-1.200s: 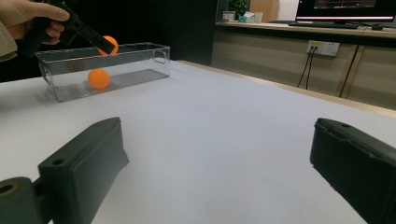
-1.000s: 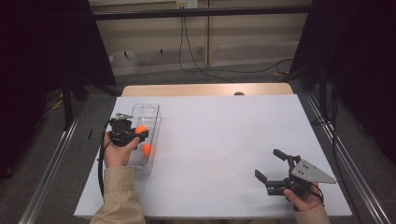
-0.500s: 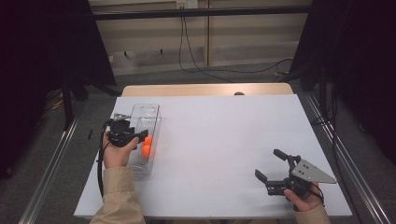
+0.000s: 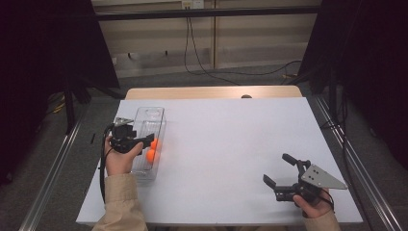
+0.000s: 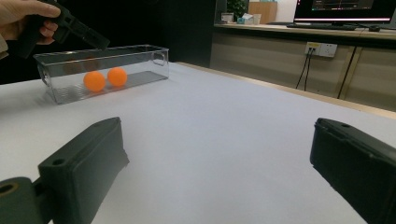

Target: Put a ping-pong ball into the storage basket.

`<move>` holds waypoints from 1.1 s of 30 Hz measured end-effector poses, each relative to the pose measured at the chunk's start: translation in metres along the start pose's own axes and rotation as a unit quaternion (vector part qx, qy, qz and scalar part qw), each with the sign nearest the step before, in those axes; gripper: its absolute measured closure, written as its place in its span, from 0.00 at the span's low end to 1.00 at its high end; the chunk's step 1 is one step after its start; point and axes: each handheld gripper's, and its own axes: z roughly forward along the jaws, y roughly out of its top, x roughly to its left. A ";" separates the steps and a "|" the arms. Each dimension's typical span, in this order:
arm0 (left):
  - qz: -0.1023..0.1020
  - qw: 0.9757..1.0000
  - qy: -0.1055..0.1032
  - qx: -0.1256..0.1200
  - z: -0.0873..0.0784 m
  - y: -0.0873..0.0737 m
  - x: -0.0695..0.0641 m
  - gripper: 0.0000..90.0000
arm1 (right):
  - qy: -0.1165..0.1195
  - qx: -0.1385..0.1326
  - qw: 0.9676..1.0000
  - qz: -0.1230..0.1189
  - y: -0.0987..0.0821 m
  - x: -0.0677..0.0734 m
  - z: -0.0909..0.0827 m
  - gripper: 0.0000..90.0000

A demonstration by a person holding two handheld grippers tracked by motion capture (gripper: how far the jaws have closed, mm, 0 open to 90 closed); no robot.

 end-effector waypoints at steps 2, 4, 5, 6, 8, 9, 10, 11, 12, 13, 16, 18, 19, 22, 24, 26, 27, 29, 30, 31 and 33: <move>-0.002 1.000 0.000 -0.002 -0.001 -0.001 0.000 0.29 | -0.001 0.000 1.000 0.001 0.000 0.000 0.000 0.03; -0.003 1.000 0.000 -0.006 -0.002 -0.002 0.000 0.26 | -0.001 0.000 1.000 0.001 0.000 0.000 0.000 0.03; -0.005 1.000 0.000 -0.006 -0.002 -0.002 -0.001 0.25 | -0.001 0.000 1.000 0.001 0.000 0.000 0.000 0.03; -0.003 1.000 -0.002 -0.008 -0.003 -0.003 -0.001 0.24 | -0.001 -0.001 1.000 0.001 0.000 0.000 0.000 0.03; -0.003 1.000 -0.006 -0.011 -0.004 -0.004 -0.002 0.23 | -0.002 -0.001 1.000 0.002 0.000 0.000 0.001 0.03; -0.003 1.000 -0.008 -0.011 -0.005 -0.004 -0.002 0.22 | -0.002 -0.001 1.000 0.002 0.001 0.000 0.001 0.03; -0.005 1.000 -0.007 -0.014 -0.005 -0.005 -0.003 0.22 | -0.001 -0.001 1.000 0.003 0.001 0.001 0.001 0.03; -0.006 1.000 -0.009 -0.017 -0.006 -0.005 -0.003 0.21 | -0.002 -0.001 1.000 0.002 0.001 0.001 0.002 0.03; -0.004 1.000 -0.011 -0.017 -0.006 -0.006 -0.003 0.20 | -0.002 -0.002 1.000 0.001 0.001 0.001 0.002 0.03; -0.001 1.000 -0.011 -0.018 -0.007 -0.006 -0.004 0.20 | -0.002 -0.002 1.000 0.001 0.001 0.001 0.002 0.03; -0.002 1.000 -0.017 -0.022 -0.010 -0.006 -0.006 0.19 | -0.003 -0.001 1.000 0.002 0.001 0.000 0.001 0.03; -0.001 0.999 -0.021 -0.027 -0.011 -0.008 -0.007 0.19 | -0.004 -0.002 1.000 0.002 0.001 0.000 0.001 0.03; 0.000 0.999 -0.022 -0.028 -0.011 -0.008 -0.007 0.18 | -0.005 -0.002 1.000 0.002 0.001 0.000 0.001 0.03; -0.002 0.999 -0.024 -0.031 -0.012 -0.011 -0.007 0.17 | -0.004 -0.002 1.000 0.001 0.001 0.000 0.001 0.03; 0.001 0.999 -0.023 -0.036 -0.012 -0.012 -0.008 0.16 | -0.004 -0.003 1.000 0.001 0.001 0.000 0.001 0.03; 0.005 0.999 -0.026 -0.034 -0.013 -0.014 -0.008 0.16 | -0.005 -0.002 1.000 0.001 0.001 0.000 0.001 0.03; 0.003 0.999 -0.027 -0.036 -0.013 -0.015 -0.008 0.16 | -0.005 -0.002 1.000 0.001 0.001 0.000 0.001 0.03; 0.003 0.999 -0.030 -0.040 -0.014 -0.016 -0.008 0.16 | -0.006 -0.002 1.000 0.001 0.001 0.000 0.001 0.03; 0.004 0.999 -0.032 -0.043 -0.015 -0.017 -0.008 0.15 | -0.006 -0.002 1.000 0.001 0.001 0.000 0.001 0.03; 0.006 0.998 -0.033 -0.043 -0.015 -0.017 -0.009 0.15 | -0.006 -0.002 1.000 0.001 0.001 0.000 0.001 0.03; 0.006 0.998 -0.033 -0.045 -0.015 -0.019 -0.009 0.12 | -0.006 -0.002 1.000 0.001 0.001 0.000 0.001 0.03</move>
